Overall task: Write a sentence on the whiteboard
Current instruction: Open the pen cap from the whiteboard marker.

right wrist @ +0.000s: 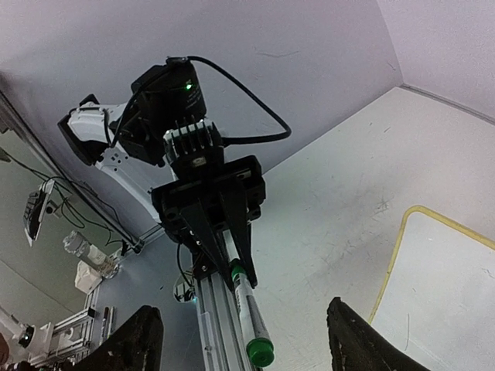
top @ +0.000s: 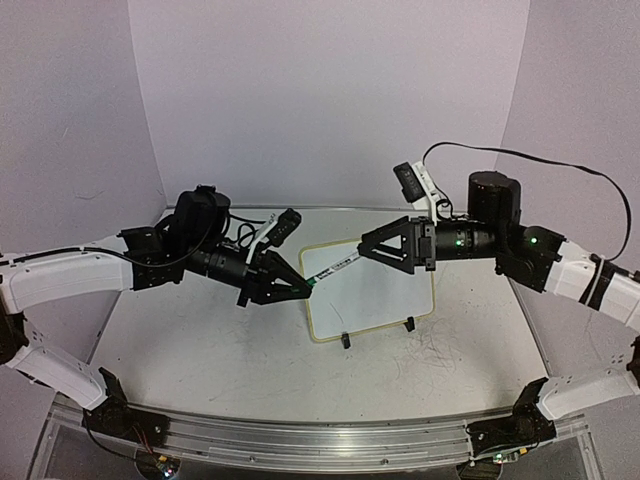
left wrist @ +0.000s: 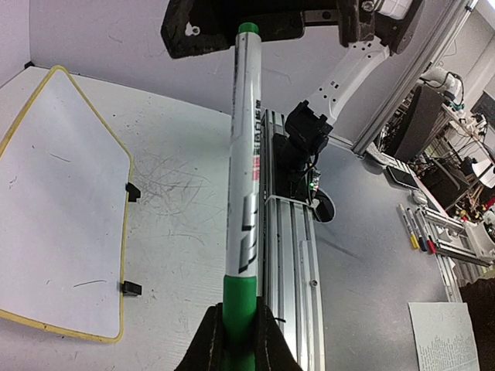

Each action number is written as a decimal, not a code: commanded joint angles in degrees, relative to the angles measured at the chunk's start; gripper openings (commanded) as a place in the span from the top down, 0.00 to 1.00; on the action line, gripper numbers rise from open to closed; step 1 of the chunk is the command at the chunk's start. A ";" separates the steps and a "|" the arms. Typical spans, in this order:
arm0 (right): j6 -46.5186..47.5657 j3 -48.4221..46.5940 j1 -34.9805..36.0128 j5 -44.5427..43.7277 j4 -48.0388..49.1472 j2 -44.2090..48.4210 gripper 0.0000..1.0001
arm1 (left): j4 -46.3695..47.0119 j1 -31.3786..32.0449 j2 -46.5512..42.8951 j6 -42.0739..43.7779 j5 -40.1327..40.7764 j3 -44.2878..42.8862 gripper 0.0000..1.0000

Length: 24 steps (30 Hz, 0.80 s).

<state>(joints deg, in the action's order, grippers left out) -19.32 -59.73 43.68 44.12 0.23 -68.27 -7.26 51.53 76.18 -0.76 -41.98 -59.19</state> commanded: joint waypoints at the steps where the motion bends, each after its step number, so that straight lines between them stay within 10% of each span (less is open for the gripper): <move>1: 1.77 -3.16 -0.03 6.28 -1.71 -3.21 0.30 | -0.50 -0.11 -0.83 1.81 -2.90 -3.48 1.00; 24: 2.01 -6.89 1.67 11.51 -1.93 -11.89 0.51 | -0.99 -0.02 3.37 1.57 -4.14 -4.70 1.00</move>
<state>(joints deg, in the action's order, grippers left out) -18.02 -63.82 44.81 54.00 -2.74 -79.39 -8.00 51.48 79.24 0.03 -44.95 -60.50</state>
